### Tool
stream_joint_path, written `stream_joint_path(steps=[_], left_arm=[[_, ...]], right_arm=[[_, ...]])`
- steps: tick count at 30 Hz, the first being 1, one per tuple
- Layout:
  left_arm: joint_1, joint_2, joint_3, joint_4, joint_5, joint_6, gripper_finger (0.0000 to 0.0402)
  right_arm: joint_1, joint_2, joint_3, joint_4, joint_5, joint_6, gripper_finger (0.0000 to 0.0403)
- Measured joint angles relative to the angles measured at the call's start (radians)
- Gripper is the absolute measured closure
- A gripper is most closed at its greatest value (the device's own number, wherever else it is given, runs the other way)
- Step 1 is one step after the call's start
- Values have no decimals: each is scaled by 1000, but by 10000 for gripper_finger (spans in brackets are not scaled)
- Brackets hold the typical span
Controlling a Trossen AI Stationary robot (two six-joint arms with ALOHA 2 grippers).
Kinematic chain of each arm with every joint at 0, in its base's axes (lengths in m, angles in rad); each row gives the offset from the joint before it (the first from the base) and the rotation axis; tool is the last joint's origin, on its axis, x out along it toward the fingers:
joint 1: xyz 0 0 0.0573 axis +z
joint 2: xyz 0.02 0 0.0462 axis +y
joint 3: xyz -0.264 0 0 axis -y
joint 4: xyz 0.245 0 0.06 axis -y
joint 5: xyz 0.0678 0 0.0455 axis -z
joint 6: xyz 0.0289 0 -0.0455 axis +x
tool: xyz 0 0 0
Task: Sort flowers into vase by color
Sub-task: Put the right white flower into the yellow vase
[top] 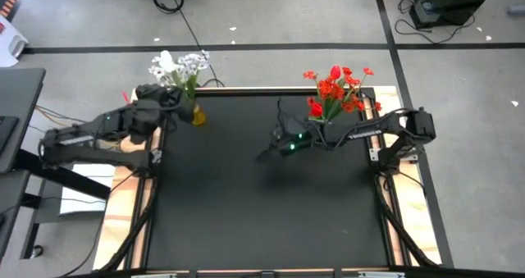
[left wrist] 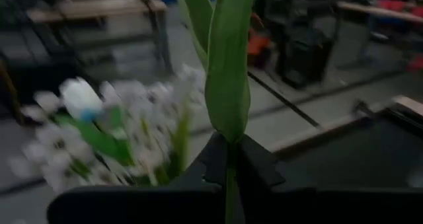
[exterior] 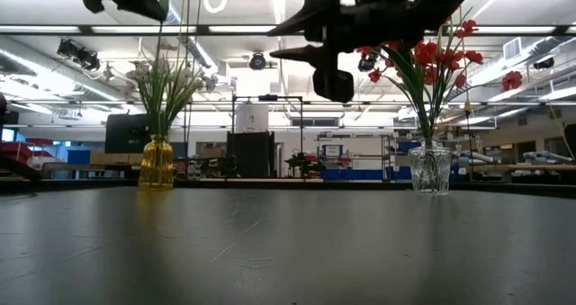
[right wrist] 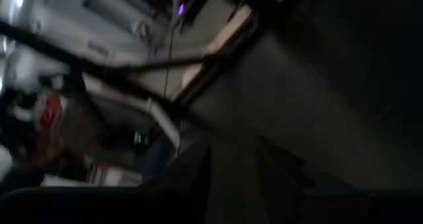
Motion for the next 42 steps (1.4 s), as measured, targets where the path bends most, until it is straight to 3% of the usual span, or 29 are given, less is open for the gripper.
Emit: stream_joint_path(steps=[3, 9, 14, 18, 24, 30, 42], left_arm=[[128, -47, -114, 201, 69, 156, 377], [358, -74, -234, 443, 279, 276, 377], [499, -36, -235, 496, 455, 365, 377], [585, -9, -235, 487, 554, 345, 377], [649, 4, -235, 429, 564, 263, 377], [649, 0, -163, 463, 595, 326, 377], [649, 1, -116, 251, 600, 270, 377]], right_arm=[[-55, 0, 0, 39, -4, 50, 282], [-114, 0, 0, 86, 22, 119, 282], [-123, 0, 0, 84, 68, 120, 282], [-123, 0, 0, 81, 92, 130, 282], [-123, 0, 0, 79, 135, 148, 282], [-123, 0, 0, 72, 161, 164, 282], [-132, 0, -1, 64, 186, 165, 282]])
